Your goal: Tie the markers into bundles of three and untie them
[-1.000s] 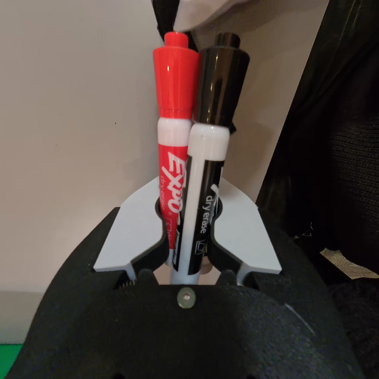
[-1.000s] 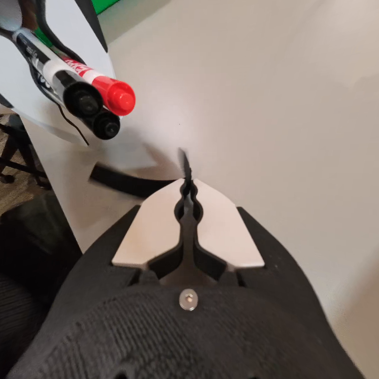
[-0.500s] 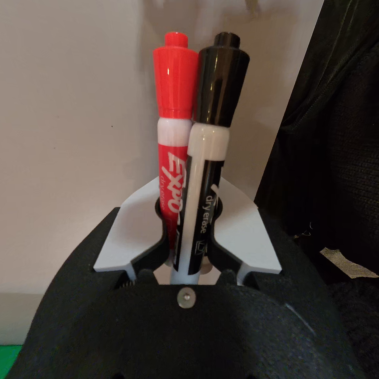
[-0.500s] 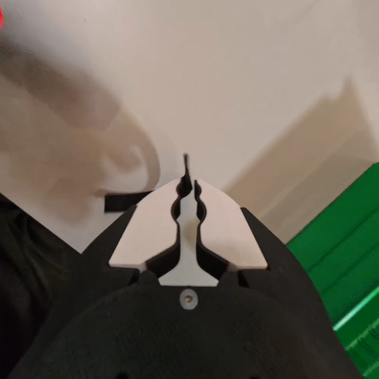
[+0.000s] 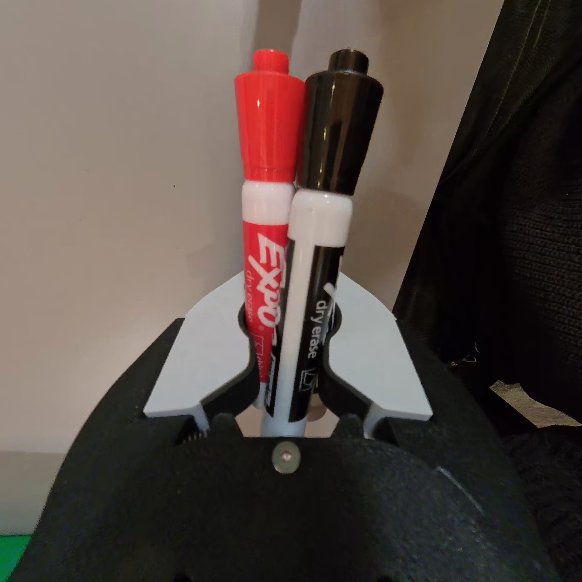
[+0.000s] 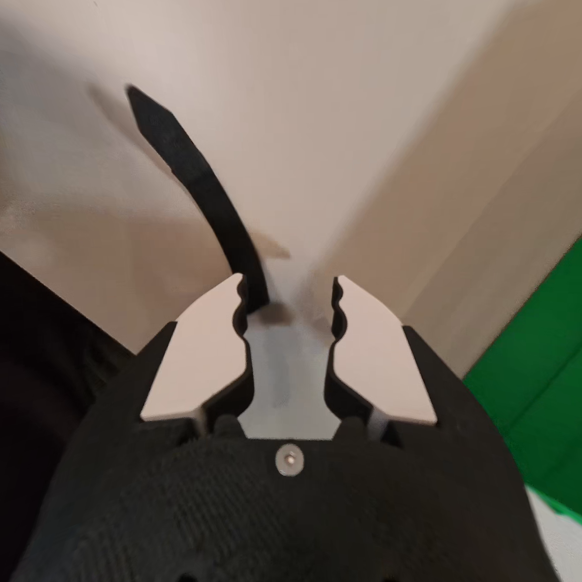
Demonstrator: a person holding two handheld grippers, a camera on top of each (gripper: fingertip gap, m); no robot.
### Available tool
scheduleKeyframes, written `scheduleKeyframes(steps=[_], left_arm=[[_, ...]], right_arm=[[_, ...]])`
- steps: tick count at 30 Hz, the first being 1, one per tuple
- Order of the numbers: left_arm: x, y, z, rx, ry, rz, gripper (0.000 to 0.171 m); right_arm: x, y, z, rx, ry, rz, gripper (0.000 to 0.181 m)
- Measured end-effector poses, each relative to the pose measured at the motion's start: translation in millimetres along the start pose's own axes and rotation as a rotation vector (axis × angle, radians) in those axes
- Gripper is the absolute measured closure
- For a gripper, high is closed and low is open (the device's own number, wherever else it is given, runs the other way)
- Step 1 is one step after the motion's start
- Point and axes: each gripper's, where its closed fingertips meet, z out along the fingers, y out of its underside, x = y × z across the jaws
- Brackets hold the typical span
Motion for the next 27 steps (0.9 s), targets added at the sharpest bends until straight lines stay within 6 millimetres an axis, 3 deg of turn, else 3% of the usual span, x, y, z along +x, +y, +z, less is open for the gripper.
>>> scheduleKeyframes(steps=[3, 6, 8, 10, 14, 18, 20, 23, 27], left_arm=[[-1.8, 1.9, 1.0, -0.004, 0.001, -0.008, 0.128], [-3.7, 3.2, 2.5, -0.01, 0.0, -0.014, 0.128], [-4.4, 4.3, 3.2, -0.017, -0.001, -0.019, 0.128], [-4.5, 4.6, 3.1, -0.018, -0.001, -0.022, 0.128], [-4.4, 4.5, 2.9, -0.018, -0.002, -0.023, 0.128], [-4.5, 4.8, 3.6, -0.021, -0.001, -0.023, 0.128], [-4.4, 4.7, 3.8, -0.02, -0.001, -0.023, 0.128], [-3.3, 4.9, 4.5, -0.024, 0.001, -0.021, 0.128], [-3.2, 4.5, 3.3, -0.022, -0.001, -0.022, 0.128]], right_arm=[[-12.3, 15.0, 4.0, 0.081, -0.123, 0.125, 0.134], [-24.8, 1.9, 0.7, 0.233, -0.303, 0.267, 0.153], [-25.7, -10.4, -5.0, 0.305, -0.372, 0.309, 0.178], [-26.8, -14.9, -7.5, 0.32, -0.377, 0.289, 0.178], [-20.6, -20.3, -8.9, 0.372, -0.261, 0.197, 0.179], [10.8, -56.6, -46.0, 0.677, 0.034, 0.186, 0.179], [24.2, -59.6, -55.5, 0.717, 0.234, 0.17, 0.179], [24.4, -41.4, -34.6, 0.539, 0.456, 0.091, 0.178], [-8.2, -23.1, -7.3, 0.363, 0.515, -0.035, 0.174]])
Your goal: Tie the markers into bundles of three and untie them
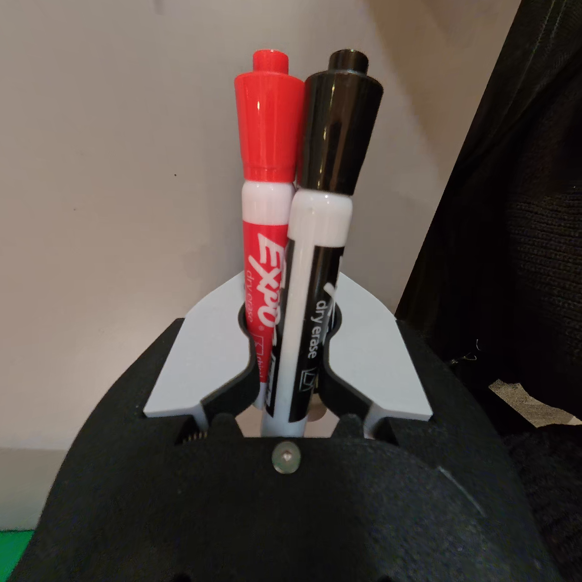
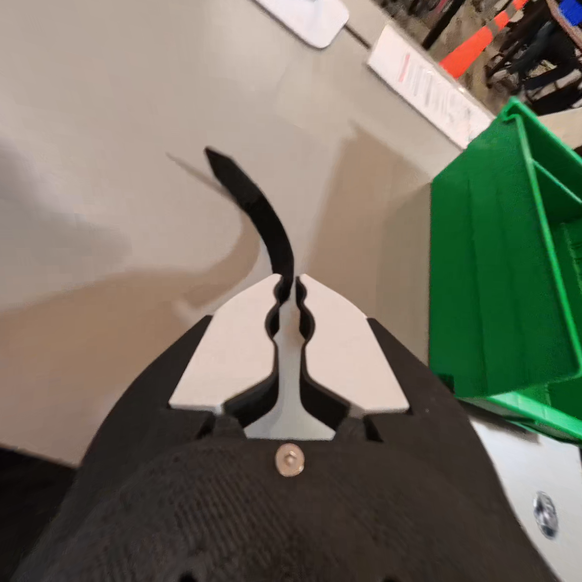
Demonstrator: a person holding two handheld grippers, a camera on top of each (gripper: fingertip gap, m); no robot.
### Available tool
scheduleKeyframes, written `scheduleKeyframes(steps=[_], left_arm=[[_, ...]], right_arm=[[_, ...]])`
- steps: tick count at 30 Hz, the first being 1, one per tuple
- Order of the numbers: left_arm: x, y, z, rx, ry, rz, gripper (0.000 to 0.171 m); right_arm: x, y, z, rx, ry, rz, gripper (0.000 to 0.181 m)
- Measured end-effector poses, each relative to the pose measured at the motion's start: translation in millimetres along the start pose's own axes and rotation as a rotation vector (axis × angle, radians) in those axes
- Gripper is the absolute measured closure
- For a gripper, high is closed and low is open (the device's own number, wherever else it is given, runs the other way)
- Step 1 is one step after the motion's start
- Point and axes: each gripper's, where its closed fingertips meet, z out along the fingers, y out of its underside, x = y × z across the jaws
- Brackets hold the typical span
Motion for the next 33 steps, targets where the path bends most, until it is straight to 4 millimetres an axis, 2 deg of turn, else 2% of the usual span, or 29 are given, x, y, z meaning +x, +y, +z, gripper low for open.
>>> scheduleKeyframes(steps=[2, 4, 5, 6, 8, 10, 11, 13, 15, 16, 17, 21, 25, 26, 28, 30, 33], left_arm=[[-0.8, 0.1, -1.6, 0.007, -0.002, -0.002, 0.128], [-1.7, 0.4, -2.7, 0.012, -0.003, -0.004, 0.128], [-2.0, 0.7, -2.9, 0.013, -0.003, -0.007, 0.128], [-2.2, 1.1, -2.8, 0.012, -0.002, -0.009, 0.128], [-1.9, 1.5, -2.2, 0.008, -0.003, -0.007, 0.128], [-0.9, 0.4, -1.8, 0.009, -0.001, -0.002, 0.128], [-0.5, -0.6, -1.7, 0.01, -0.001, 0.001, 0.128], [0.6, -2.4, -1.0, 0.011, 0.003, 0.006, 0.128], [1.9, -2.7, 0.7, 0.005, 0.007, 0.009, 0.128], [2.2, -2.4, 1.7, 0.002, 0.009, 0.009, 0.128], [2.2, -2.3, 2.5, -0.002, 0.01, 0.009, 0.128], [2.2, -2.7, 4.3, -0.005, 0.012, 0.011, 0.128], [2.7, -2.9, 5.3, -0.008, 0.015, 0.012, 0.128], [3.0, -2.8, 5.3, -0.009, 0.015, 0.012, 0.128], [3.3, -2.5, 4.7, -0.009, 0.012, 0.012, 0.128], [3.6, -3.1, 3.3, -0.006, 0.01, 0.013, 0.128], [4.2, -4.4, 2.1, 0.0, 0.009, 0.018, 0.128]], right_arm=[[-28.8, -1.4, -7.3, -0.008, -0.124, -0.014, 0.15], [-60.6, -11.6, -21.4, 0.018, -0.337, 0.074, 0.131], [-72.3, -20.1, -30.8, 0.046, -0.448, 0.129, 0.123], [-73.7, -28.4, -38.0, 0.077, -0.507, 0.175, 0.119], [-44.5, -41.7, -39.9, 0.164, -0.442, 0.242, 0.125], [-5.9, -40.8, -35.3, 0.227, -0.322, 0.256, 0.131], [7.1, -32.9, -30.6, 0.216, -0.295, 0.242, 0.131], [16.7, 1.4, -15.4, 0.066, -0.304, 0.192, 0.131], [8.5, 41.3, -5.3, -0.147, -0.363, 0.172, 0.142], [4.1, 50.3, -1.9, -0.197, -0.368, 0.19, 0.143], [-2.1, 50.6, 0.0, -0.198, -0.381, 0.193, 0.15], [-13.5, 29.8, 3.0, -0.118, -0.334, 0.079, 0.167], [-62.4, 19.4, -6.4, -0.087, -0.513, 0.03, 0.179], [-69.4, 13.2, -11.2, -0.055, -0.553, 0.013, 0.174], [-63.2, 0.5, -15.0, 0.026, -0.541, -0.016, 0.168], [-41.2, -5.8, -12.8, 0.09, -0.463, -0.023, 0.167], [-14.3, 8.1, -1.4, 0.085, -0.392, -0.119, 0.15]])
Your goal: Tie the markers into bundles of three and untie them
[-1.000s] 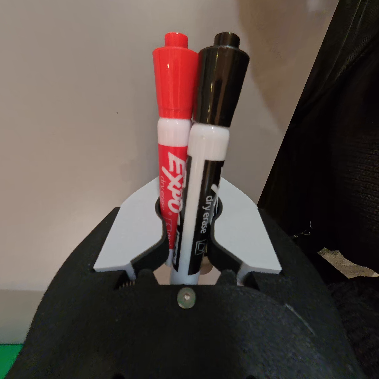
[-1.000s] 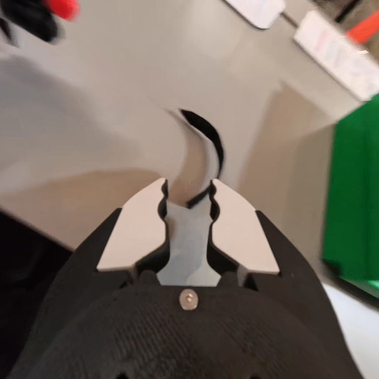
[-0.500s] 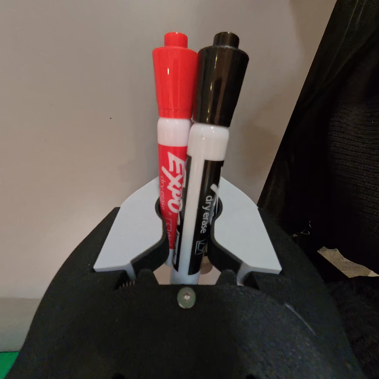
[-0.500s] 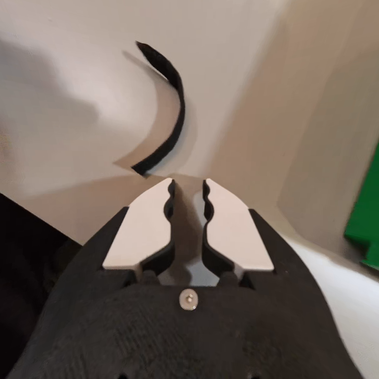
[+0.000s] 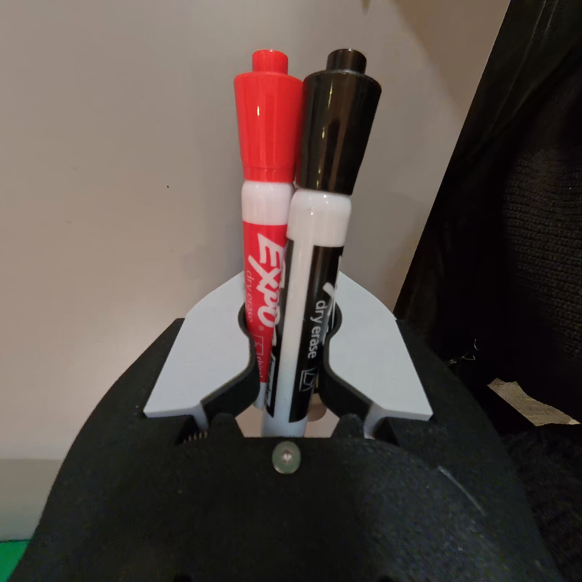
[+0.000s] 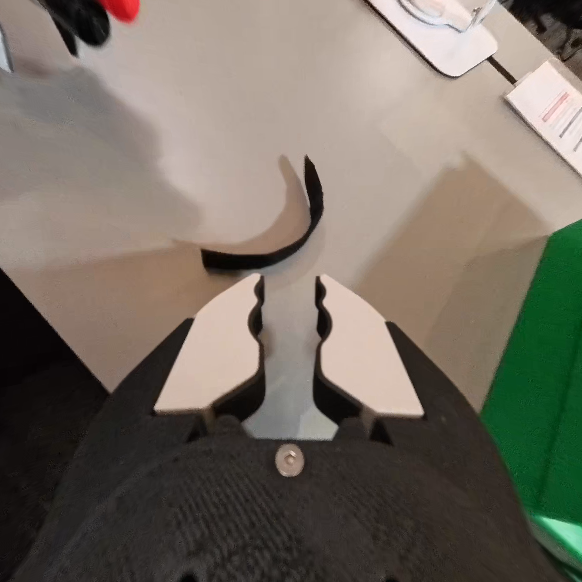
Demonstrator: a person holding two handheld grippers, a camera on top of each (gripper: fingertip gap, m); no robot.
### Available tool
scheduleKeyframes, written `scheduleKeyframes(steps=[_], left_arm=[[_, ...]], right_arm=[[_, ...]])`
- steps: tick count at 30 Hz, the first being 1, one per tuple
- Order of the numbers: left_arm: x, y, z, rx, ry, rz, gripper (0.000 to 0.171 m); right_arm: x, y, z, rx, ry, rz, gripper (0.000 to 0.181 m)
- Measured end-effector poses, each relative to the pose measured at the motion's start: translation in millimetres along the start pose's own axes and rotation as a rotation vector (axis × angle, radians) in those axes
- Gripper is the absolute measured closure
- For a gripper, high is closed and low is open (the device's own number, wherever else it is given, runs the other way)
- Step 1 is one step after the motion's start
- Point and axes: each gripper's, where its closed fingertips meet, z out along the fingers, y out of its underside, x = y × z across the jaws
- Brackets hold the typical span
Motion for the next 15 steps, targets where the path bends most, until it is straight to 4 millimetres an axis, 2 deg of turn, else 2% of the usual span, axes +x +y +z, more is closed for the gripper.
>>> scheduleKeyframes(steps=[2, 3, 5, 12, 15], left_arm=[[0.1, -0.6, 0.2, 0.0, 0.001, 0.002, 0.128], [0.6, -0.8, 0.6, -0.001, 0.003, 0.004, 0.128], [2.3, -1.1, 1.6, -0.006, 0.009, 0.007, 0.128], [4.8, -4.0, 1.4, -0.003, 0.011, 0.016, 0.128], [3.9, -2.5, 0.6, -0.006, 0.006, 0.008, 0.128]], right_arm=[[4.9, 15.1, 5.9, -0.05, -0.029, -0.052, 0.133], [3.1, 18.8, 8.7, -0.07, -0.07, -0.058, 0.116], [-3.4, 16.2, 11.1, -0.082, -0.187, -0.049, 0.106], [7.0, 4.7, 39.9, -0.027, -0.445, -0.156, 0.101], [0.8, -6.2, 52.0, -0.019, -0.521, -0.215, 0.094]])
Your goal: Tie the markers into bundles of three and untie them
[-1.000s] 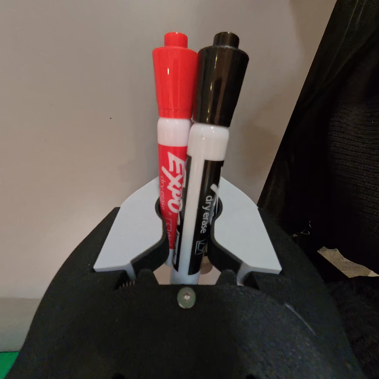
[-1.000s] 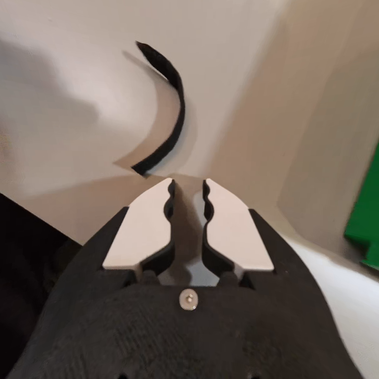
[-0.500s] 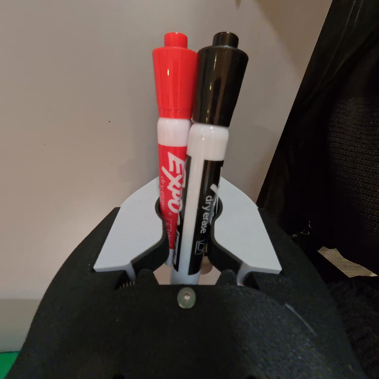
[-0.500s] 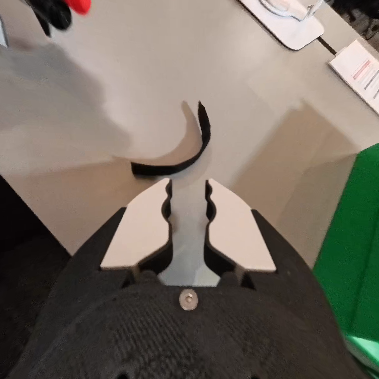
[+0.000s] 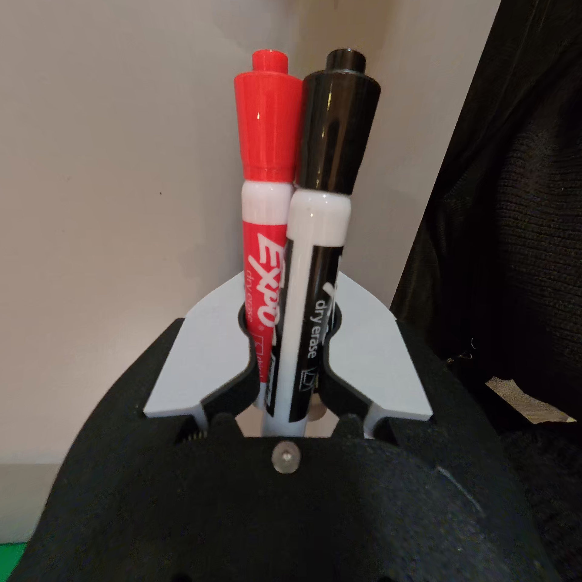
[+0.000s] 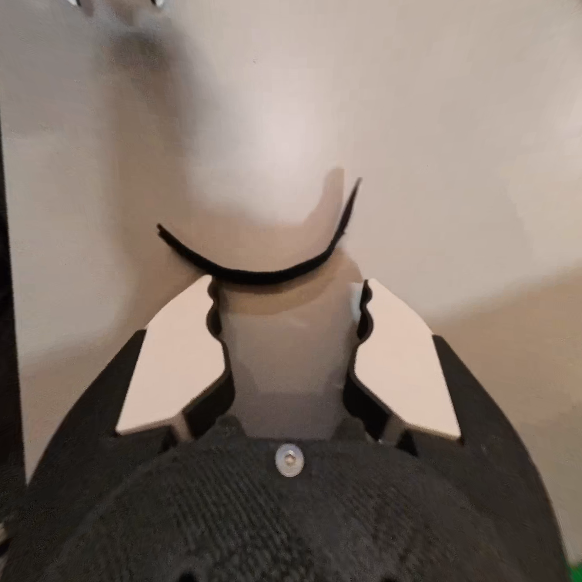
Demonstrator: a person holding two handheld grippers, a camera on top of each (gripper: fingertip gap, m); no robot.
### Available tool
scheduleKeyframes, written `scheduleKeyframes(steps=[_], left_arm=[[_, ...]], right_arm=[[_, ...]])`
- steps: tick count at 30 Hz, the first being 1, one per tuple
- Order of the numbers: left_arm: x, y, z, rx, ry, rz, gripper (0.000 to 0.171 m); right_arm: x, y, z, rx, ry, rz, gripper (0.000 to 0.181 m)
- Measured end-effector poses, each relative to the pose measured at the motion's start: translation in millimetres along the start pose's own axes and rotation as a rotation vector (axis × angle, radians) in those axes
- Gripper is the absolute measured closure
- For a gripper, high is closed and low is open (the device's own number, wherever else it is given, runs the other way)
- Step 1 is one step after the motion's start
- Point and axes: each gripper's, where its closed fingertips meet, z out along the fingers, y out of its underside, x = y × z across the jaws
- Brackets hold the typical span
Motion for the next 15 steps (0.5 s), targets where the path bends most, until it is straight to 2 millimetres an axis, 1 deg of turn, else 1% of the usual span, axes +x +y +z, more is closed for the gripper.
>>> scheduleKeyframes(steps=[3, 6, 8, 15], left_arm=[[-1.3, 1.1, -1.4, 0.002, -0.005, -0.006, 0.128], [-1.6, 1.4, -2.7, 0.01, -0.002, -0.009, 0.128], [-2.3, 1.7, -2.7, 0.01, -0.002, -0.011, 0.128], [-2.1, 2.2, -1.1, 0.006, 0.003, -0.011, 0.128]], right_arm=[[-7.8, -12.1, 13.0, -0.007, -0.063, -0.029, 0.092], [-11.9, -23.3, 20.4, 0.007, -0.047, -0.055, 0.099], [-14.8, -27.0, 22.6, 0.013, -0.038, -0.057, 0.108], [-18.5, -33.6, 25.7, 0.018, 0.005, -0.076, 0.121]])
